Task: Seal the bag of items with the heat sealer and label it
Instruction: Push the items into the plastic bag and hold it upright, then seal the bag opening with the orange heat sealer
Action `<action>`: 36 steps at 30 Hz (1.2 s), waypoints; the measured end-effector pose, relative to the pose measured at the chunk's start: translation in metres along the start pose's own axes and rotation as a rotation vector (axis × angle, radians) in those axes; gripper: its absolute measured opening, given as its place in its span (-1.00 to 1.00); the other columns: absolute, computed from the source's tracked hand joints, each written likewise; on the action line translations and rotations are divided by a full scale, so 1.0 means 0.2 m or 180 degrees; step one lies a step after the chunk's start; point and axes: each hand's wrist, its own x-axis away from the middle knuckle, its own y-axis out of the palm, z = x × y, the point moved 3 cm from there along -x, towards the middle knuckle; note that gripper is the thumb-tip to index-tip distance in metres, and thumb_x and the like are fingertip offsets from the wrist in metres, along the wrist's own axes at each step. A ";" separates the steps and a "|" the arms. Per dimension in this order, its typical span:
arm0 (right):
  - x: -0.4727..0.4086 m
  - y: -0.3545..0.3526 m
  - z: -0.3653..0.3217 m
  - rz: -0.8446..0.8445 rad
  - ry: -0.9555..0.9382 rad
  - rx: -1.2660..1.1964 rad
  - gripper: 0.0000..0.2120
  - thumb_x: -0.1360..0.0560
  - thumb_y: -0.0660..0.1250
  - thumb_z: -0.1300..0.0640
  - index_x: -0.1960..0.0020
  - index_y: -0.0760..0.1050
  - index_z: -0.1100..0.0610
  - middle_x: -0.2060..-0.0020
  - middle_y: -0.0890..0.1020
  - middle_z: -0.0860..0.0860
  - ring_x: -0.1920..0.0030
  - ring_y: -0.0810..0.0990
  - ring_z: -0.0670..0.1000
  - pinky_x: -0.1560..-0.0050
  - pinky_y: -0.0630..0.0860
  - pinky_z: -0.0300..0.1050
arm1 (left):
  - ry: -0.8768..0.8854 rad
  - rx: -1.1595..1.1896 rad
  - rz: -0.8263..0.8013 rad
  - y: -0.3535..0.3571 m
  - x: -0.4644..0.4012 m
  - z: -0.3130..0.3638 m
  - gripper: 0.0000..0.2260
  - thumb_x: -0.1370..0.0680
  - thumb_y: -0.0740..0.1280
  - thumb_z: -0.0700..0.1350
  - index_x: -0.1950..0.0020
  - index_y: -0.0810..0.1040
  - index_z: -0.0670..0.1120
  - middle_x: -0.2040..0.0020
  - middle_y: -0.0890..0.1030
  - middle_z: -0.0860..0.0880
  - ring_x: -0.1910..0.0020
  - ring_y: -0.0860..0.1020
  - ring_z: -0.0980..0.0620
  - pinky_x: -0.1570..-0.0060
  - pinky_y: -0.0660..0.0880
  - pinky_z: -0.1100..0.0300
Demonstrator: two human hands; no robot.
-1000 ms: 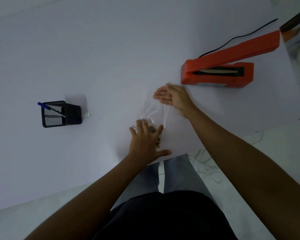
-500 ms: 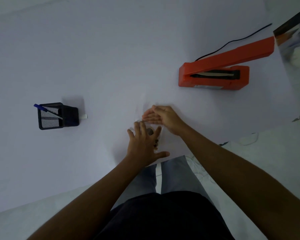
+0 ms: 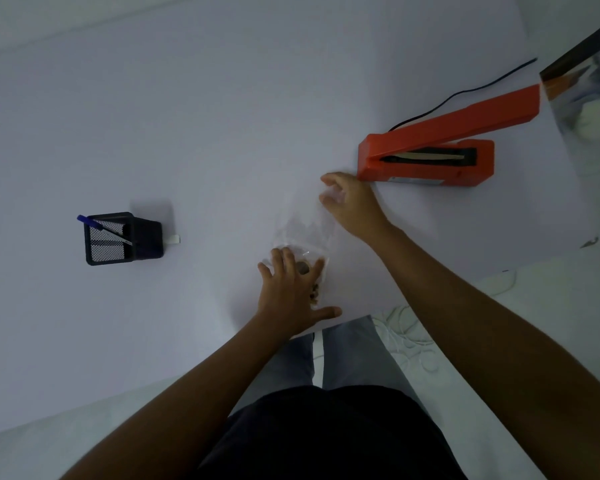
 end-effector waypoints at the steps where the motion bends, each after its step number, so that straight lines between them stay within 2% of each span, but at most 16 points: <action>1: 0.03 0.00 0.00 -0.0133 0.0037 0.0168 -0.57 -0.51 0.44 0.14 -0.36 0.49 0.15 -0.22 0.59 0.05 -0.15 0.52 -0.06 -0.26 0.51 -0.10 | -0.0001 0.0005 0.0012 0.00 0.00 0.00 -0.05 -0.31 0.05 0.61 -0.57 0.00 0.15 -0.52 0.10 -0.35 -0.48 0.09 -0.43 -0.36 0.18 -0.40; 6: 0.12 0.08 0.00 -0.0584 0.0298 0.0514 -0.34 -0.39 0.55 0.09 -0.42 0.39 0.10 -0.05 0.50 -0.03 0.00 0.48 -0.07 -0.01 0.42 -0.24 | -0.0021 0.0059 -0.0005 -0.02 0.00 0.00 -0.06 -0.31 0.07 0.61 -0.56 0.05 0.14 -0.52 0.12 -0.34 -0.49 0.10 -0.42 -0.36 0.18 -0.39; 8: 0.13 0.10 0.00 -0.0603 0.0494 0.0466 -0.49 -0.37 0.56 0.12 -0.27 0.51 0.14 0.13 0.52 -0.08 0.18 0.50 -0.12 0.17 0.39 -0.28 | -0.0017 0.0069 -0.0044 -0.03 0.00 0.00 -0.07 -0.31 0.06 0.61 -0.56 0.06 0.14 -0.53 0.11 -0.33 -0.49 0.08 -0.41 -0.37 0.17 -0.38; 10: 0.13 0.11 0.01 -0.0503 0.0683 0.0116 -0.70 -0.37 0.57 0.15 -0.02 0.60 0.25 0.26 0.57 -0.11 0.29 0.51 -0.20 0.23 0.42 -0.29 | -0.0029 0.0086 -0.0137 -0.04 0.01 0.00 -0.07 -0.31 0.05 0.61 -0.56 0.06 0.15 -0.53 0.10 -0.32 -0.50 0.06 -0.41 -0.37 0.15 -0.39; 12: 0.16 0.11 0.04 -0.0316 0.0840 -0.0513 -0.81 -0.37 0.57 0.19 0.12 0.64 0.26 0.28 0.66 -0.05 0.27 0.59 -0.18 0.13 0.51 -0.25 | -0.0046 0.0104 -0.0264 -0.04 0.00 -0.01 -0.08 -0.31 0.01 0.62 -0.56 0.07 0.16 -0.54 0.11 -0.31 -0.50 0.04 -0.41 -0.38 0.13 -0.38; 14: 0.21 0.09 0.02 -0.0320 0.0971 -0.1041 -0.89 -0.40 0.56 0.20 0.11 0.67 0.17 0.20 0.72 0.01 0.17 0.66 -0.08 0.05 0.55 -0.18 | -0.0109 0.0191 -0.0299 -0.06 -0.02 -0.01 -0.10 -0.32 -0.04 0.62 -0.54 0.13 0.16 -0.52 0.18 -0.30 -0.49 0.11 -0.38 -0.35 0.18 -0.32; 17: 0.29 0.08 0.00 -0.0462 0.1123 -0.1662 -0.90 -0.43 0.53 0.22 0.05 0.68 0.15 0.17 0.75 0.06 0.12 0.71 0.01 0.05 0.59 -0.13 | -0.0502 0.1071 0.0244 -0.15 -0.05 -0.05 -0.30 -0.43 0.10 0.50 -0.36 0.38 0.05 -0.27 0.50 -0.19 -0.23 0.44 -0.18 -0.16 0.43 -0.07; 19: 0.32 0.05 -0.01 -0.0392 0.1172 -0.1969 -0.90 -0.44 0.53 0.24 0.04 0.69 0.18 0.19 0.74 0.09 0.16 0.69 0.05 0.05 0.62 -0.10 | -0.0845 0.1696 0.0904 -0.21 -0.06 -0.12 -0.44 -0.47 0.23 0.39 -0.21 0.45 -0.04 -0.11 0.56 -0.10 -0.07 0.47 -0.06 -0.05 0.48 0.06; 22: 0.35 -0.03 -0.02 -0.0462 0.1097 -0.2012 -0.89 -0.44 0.52 0.23 0.04 0.69 0.20 0.20 0.73 0.10 0.18 0.68 0.03 0.04 0.63 -0.08 | -0.1056 0.2158 0.1558 -0.28 -0.11 -0.20 -0.39 -0.45 0.34 0.33 -0.26 0.42 -0.11 -0.15 0.51 -0.08 -0.13 0.44 -0.04 -0.11 0.48 0.03; 24: 0.36 -0.10 -0.02 -0.0523 0.1059 -0.2003 -0.91 -0.44 0.52 0.25 0.05 0.69 0.21 0.21 0.73 0.08 0.19 0.68 0.02 0.08 0.60 -0.10 | -0.1010 0.2902 0.1280 -0.32 -0.18 -0.21 -0.39 -0.49 0.38 0.24 -0.38 0.38 -0.10 -0.27 0.49 -0.05 -0.24 0.43 0.01 -0.23 0.43 0.05; 25: 0.36 -0.14 -0.02 -0.0531 0.1038 -0.1985 -0.92 -0.44 0.52 0.25 0.06 0.69 0.20 0.22 0.73 0.08 0.20 0.68 0.00 0.10 0.59 -0.11 | -0.0890 0.3284 0.1009 -0.35 -0.22 -0.20 -0.47 -0.53 0.37 0.18 -0.38 0.41 -0.08 -0.28 0.52 -0.02 -0.24 0.47 0.05 -0.26 0.43 0.06; 27: 0.35 -0.22 0.00 -0.0529 0.1019 -0.2006 -0.93 -0.44 0.52 0.23 0.08 0.69 0.17 0.23 0.73 0.08 0.20 0.67 0.00 0.10 0.57 -0.10 | -0.0551 0.3858 0.0544 -0.41 -0.27 -0.17 -0.74 -0.60 0.31 0.04 -0.20 0.59 -0.08 -0.13 0.65 0.00 -0.09 0.59 0.12 -0.20 0.50 0.07; 28: 0.35 -0.26 0.01 -0.0519 0.1017 -0.2058 -0.93 -0.44 0.52 0.22 0.08 0.69 0.16 0.22 0.72 0.08 0.19 0.67 0.01 0.10 0.57 -0.08 | -0.0416 0.4075 0.0422 -0.44 -0.29 -0.15 -0.80 -0.62 0.29 -0.02 -0.07 0.66 -0.09 -0.03 0.70 -0.01 -0.01 0.64 0.11 -0.14 0.52 0.08; 31: 0.34 -0.38 0.07 -0.0453 0.1021 -0.2217 -0.91 -0.44 0.52 0.20 0.07 0.68 0.19 0.18 0.72 0.11 0.16 0.66 0.04 0.10 0.55 -0.04 | -0.0392 0.4611 0.0137 -0.49 -0.33 -0.06 -0.76 -0.64 0.27 -0.09 0.07 0.67 -0.17 0.13 0.73 -0.10 0.08 0.71 -0.08 -0.06 0.59 -0.02; 33: 0.35 -0.46 0.12 -0.0344 0.1025 -0.2298 -0.91 -0.48 0.49 0.20 0.04 0.68 0.21 0.16 0.72 0.10 0.16 0.65 0.04 0.13 0.55 -0.04 | -0.0385 0.4729 0.0039 -0.51 -0.37 0.03 -0.75 -0.64 0.27 -0.11 0.04 0.65 -0.24 0.14 0.71 -0.17 0.09 0.70 -0.18 -0.06 0.61 -0.13; 36: 0.37 -0.58 0.22 -0.0174 0.1027 -0.2352 -0.84 -0.54 0.43 0.12 -0.02 0.67 0.22 0.15 0.72 0.09 0.17 0.65 0.03 0.17 0.56 -0.09 | -0.0408 0.4768 -0.0115 -0.53 -0.42 0.17 -0.77 -0.64 0.27 -0.12 -0.07 0.63 -0.26 0.09 0.71 -0.22 0.10 0.70 -0.22 -0.02 0.61 -0.20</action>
